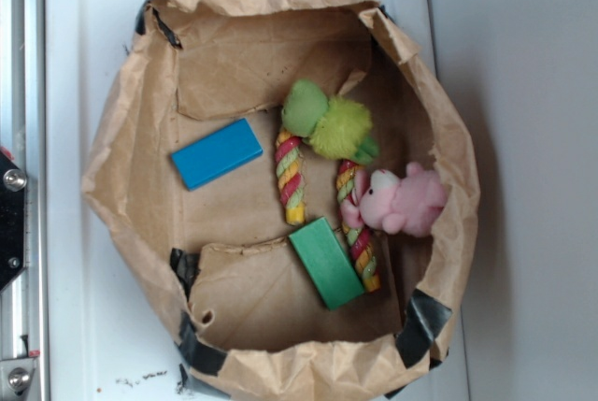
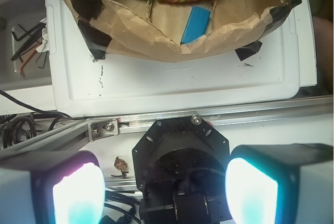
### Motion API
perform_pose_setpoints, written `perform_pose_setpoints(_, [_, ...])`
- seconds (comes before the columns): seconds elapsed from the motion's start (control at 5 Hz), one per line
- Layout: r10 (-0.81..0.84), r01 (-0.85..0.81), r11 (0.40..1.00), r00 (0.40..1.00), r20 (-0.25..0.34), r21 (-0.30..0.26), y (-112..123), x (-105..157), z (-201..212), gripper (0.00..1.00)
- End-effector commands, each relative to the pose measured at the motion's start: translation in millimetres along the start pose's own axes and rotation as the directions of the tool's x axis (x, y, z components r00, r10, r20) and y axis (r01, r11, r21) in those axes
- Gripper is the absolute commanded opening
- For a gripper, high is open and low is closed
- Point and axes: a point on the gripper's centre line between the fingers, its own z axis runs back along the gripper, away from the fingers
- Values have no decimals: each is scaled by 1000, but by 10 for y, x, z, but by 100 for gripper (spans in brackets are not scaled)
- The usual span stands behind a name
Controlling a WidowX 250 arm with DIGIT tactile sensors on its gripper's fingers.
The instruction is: Grab the green block.
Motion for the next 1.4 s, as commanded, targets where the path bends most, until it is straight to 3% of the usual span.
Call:
perform_pose_setpoints(0.0, [0, 0, 1000, 1000, 0, 0, 0, 0, 0, 100])
perform_pose_setpoints(0.2, [-5, 6, 1000, 1000, 30, -13, -22, 458, -112, 100])
perform_pose_setpoints(0.4, [-9, 10, 1000, 999, 52, -16, 9, 694, -185, 100])
perform_pose_setpoints(1.0, [-251, 258, 965, 962, 110, -50, 194, 1224, -473, 100])
perform_pose_setpoints(1.2, [-339, 356, 931, 926, 165, -84, 218, 1337, -501, 100])
